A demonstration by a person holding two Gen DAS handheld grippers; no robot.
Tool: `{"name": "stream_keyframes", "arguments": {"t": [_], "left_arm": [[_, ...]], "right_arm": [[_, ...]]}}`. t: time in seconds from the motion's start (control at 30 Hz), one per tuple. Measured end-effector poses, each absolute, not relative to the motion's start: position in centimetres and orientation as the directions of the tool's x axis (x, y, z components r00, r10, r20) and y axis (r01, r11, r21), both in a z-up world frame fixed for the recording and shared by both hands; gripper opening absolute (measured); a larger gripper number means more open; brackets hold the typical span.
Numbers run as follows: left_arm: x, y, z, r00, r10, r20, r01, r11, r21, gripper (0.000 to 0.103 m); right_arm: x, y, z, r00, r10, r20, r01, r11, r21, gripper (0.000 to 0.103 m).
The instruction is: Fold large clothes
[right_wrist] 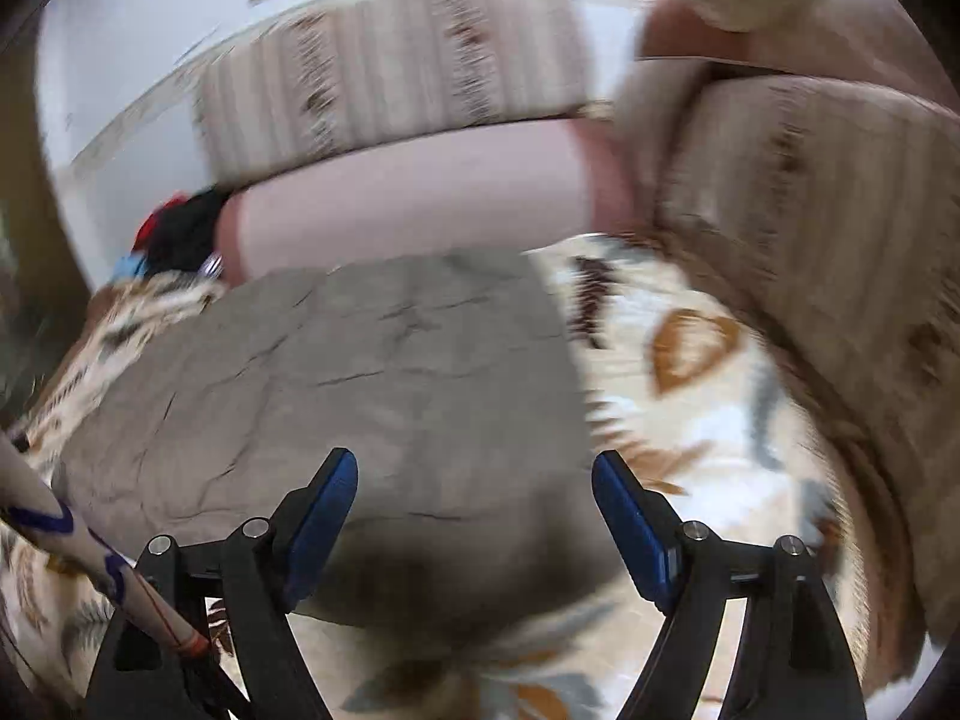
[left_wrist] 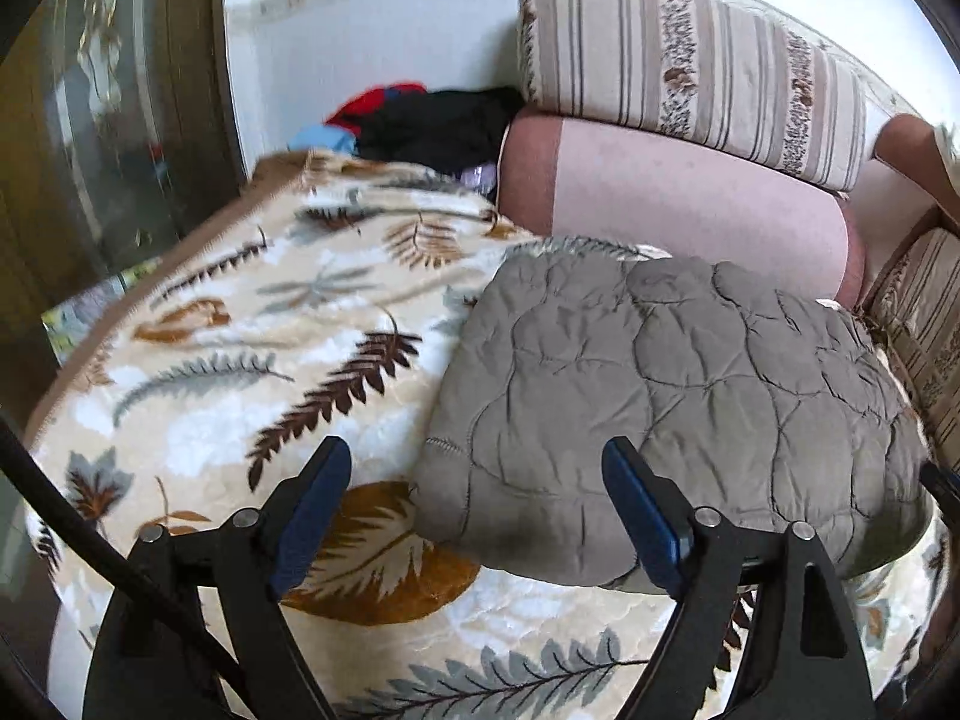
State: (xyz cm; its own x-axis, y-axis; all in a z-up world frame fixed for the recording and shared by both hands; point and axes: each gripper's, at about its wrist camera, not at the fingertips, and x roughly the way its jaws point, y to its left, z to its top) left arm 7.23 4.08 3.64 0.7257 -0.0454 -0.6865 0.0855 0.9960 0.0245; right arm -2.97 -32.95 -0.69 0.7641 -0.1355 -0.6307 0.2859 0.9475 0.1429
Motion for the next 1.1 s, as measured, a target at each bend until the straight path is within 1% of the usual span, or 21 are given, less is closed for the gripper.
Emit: {"name": "stream_keyframes", "arguments": {"t": [0.07,0.1,0.13,0.17,0.23,0.33,0.37,0.4,0.47,0.53,0.6,0.67,0.7,0.73,0.77,0.83,0.9,1.0,1.03,1.1], "left_arm": [[6.2,3.5,4.2,0.751,-0.021,-0.66,0.083,0.995,0.063,0.086],[5.8,3.4,4.5,0.762,-0.01,-0.648,0.079,0.994,0.077,0.086],[5.4,3.3,4.7,0.775,0.001,-0.632,0.074,0.993,0.092,0.088],[5.0,3.3,5.0,0.789,0.015,-0.614,0.065,0.992,0.108,0.088],[4.5,3.3,5.3,0.809,0.051,-0.585,0.038,0.99,0.139,0.09],[4.2,3.6,5.4,0.824,0.089,-0.559,-0.001,0.988,0.156,0.091],[4.1,3.7,5.5,0.829,0.094,-0.551,-0.011,0.988,0.152,0.091],[4.0,3.8,5.6,0.834,0.099,-0.543,-0.02,0.989,0.15,0.092],[3.6,3.9,5.6,0.836,0.103,-0.539,-0.025,0.988,0.15,0.093],[3.5,4.1,5.5,0.829,0.095,-0.551,-0.015,0.989,0.147,0.093],[3.4,4.1,5.3,0.819,0.077,-0.568,0.001,0.991,0.137,0.093],[3.4,3.9,5.1,0.812,0.064,-0.58,0.009,0.992,0.123,0.093],[3.4,3.6,4.9,0.809,0.058,-0.585,0.015,0.993,0.119,0.093],[3.3,3.3,4.8,0.807,0.057,-0.587,0.018,0.992,0.121,0.093],[3.2,3.1,4.8,0.809,0.058,-0.585,0.02,0.992,0.127,0.093],[2.6,2.6,5.0,0.823,0.07,-0.563,0.019,0.989,0.15,0.093],[2.0,2.3,5.3,0.844,0.096,-0.528,0.001,0.984,0.18,0.093],[1.6,2.5,5.8,0.858,0.112,-0.501,-0.02,0.983,0.185,0.093],[1.6,2.7,6.0,0.859,0.111,-0.499,-0.022,0.983,0.181,0.094],[1.6,3.0,6.2,0.858,0.108,-0.502,-0.022,0.985,0.174,0.095]], "right_arm": [[-1.2,-32.8,-2.3,0.737,-0.117,-0.666,0.28,0.949,0.143,0.066],[0.0,-33.3,-3.4,0.704,-0.125,-0.699,0.311,0.939,0.145,0.063],[0.0,-33.9,-4.4,0.68,-0.147,-0.718,0.339,0.932,0.131,0.062],[0.5,-34.3,-5.8,0.631,-0.201,-0.749,0.385,0.92,0.078,0.059],[0.8,-35.0,-7.5,0.568,-0.269,-0.777,0.427,0.904,-0.002,0.059],[0.2,-35.9,-8.3,0.534,-0.295,-0.792,0.456,0.89,-0.024,0.058],[0.2,-36.0,-8.3,0.523,-0.312,-0.793,0.467,0.883,-0.039,0.062],[0.2,-36.3,-8.3,0.51,-0.335,-0.792,0.487,0.871,-0.055,0.072],[0.0,-37.4,-8.7,0.491,-0.35,-0.798,0.535,0.844,-0.041,0.084],[-0.5,-38.6,-8.4,0.497,-0.304,-0.813,0.563,0.826,0.035,0.085],[-1.7,-38.4,-6.3,0.53,-0.329,-0.782,0.588,0.807,0.058,0.076],[-2.5,-36.2,-3.1,0.616,-0.35,-0.706,0.539,0.841,0.054,0.076],[-2.5,-34.8,-1.5,0.664,-0.333,-0.669,0.49,0.87,0.053,0.076],[-2.4,-33.8,-0.6,0.688,-0.319,-0.652,0.459,0.887,0.05,0.076],[-1.9,-32.0,0.5,0.729,-0.272,-0.628,0.39,0.919,0.054,0.076],[-0.8,-29.9,1.3,0.769,-0.18,-0.613,0.29,0.953,0.085,0.076],[1.4,-27.3,1.5,0.786,-0.1,-0.611,0.197,0.976,0.095,0.076],[4.3,-25.3,0.5,0.777,-0.069,-0.626,0.152,0.985,0.081,0.076],[5.4,-24.9,-0.3,0.757,-0.071,-0.649,0.16,0.984,0.079,0.076],[8.3,-25.6,-3.0,0.68,-0.06,-0.731,0.197,0.975,0.103,0.077]]}}
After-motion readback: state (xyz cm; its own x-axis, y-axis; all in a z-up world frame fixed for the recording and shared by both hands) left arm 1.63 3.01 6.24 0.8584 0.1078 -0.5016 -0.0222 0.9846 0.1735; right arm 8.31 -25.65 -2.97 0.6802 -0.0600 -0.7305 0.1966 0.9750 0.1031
